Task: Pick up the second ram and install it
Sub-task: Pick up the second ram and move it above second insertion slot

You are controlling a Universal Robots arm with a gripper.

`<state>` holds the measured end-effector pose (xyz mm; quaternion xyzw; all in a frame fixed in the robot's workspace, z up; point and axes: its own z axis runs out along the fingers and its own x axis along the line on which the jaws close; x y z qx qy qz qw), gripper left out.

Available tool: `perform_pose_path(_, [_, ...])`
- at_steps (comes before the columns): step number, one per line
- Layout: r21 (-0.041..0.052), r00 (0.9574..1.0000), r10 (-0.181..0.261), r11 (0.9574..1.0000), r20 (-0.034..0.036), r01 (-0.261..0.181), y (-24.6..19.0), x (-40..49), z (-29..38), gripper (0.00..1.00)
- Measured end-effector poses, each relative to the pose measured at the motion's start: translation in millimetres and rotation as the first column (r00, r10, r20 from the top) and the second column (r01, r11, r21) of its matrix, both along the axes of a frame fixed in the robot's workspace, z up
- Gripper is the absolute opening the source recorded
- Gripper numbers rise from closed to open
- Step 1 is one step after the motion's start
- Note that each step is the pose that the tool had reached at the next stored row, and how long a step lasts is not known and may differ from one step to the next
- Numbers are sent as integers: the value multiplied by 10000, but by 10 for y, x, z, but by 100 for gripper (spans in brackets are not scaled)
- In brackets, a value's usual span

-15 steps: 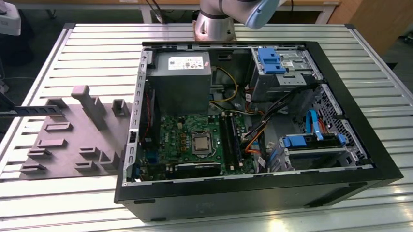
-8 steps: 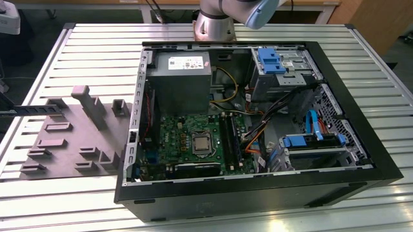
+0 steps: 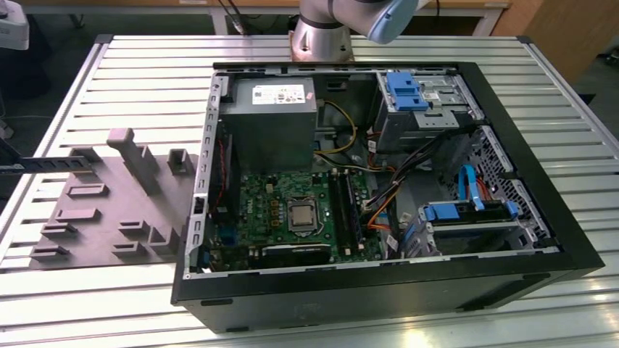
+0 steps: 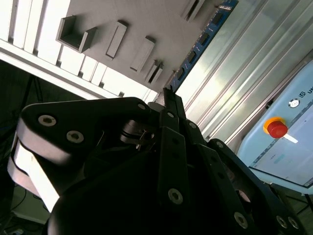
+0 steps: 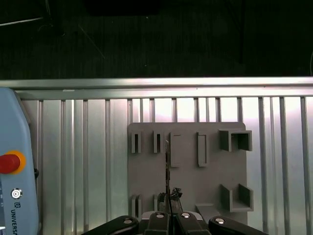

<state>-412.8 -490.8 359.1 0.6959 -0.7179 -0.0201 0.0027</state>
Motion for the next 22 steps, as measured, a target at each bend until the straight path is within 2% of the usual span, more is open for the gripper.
perform_pose_path(22, [0, 10000, 1, 10000, 1, -1, 3, 0, 58, 12])
